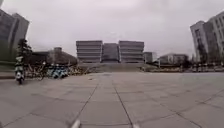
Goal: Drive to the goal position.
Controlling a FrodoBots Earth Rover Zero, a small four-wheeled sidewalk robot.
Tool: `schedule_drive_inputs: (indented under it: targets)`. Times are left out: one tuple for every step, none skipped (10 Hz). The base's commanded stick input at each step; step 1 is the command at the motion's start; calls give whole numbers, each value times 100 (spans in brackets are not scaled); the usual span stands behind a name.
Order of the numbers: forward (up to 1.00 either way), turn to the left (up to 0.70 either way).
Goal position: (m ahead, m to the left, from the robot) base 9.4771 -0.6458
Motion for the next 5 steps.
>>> schedule_drive_inputs:
  targets:
    - [70,-2]
    - [70,-2]
    - [70,-2]
    - [70,-2]
    - [70,-2]
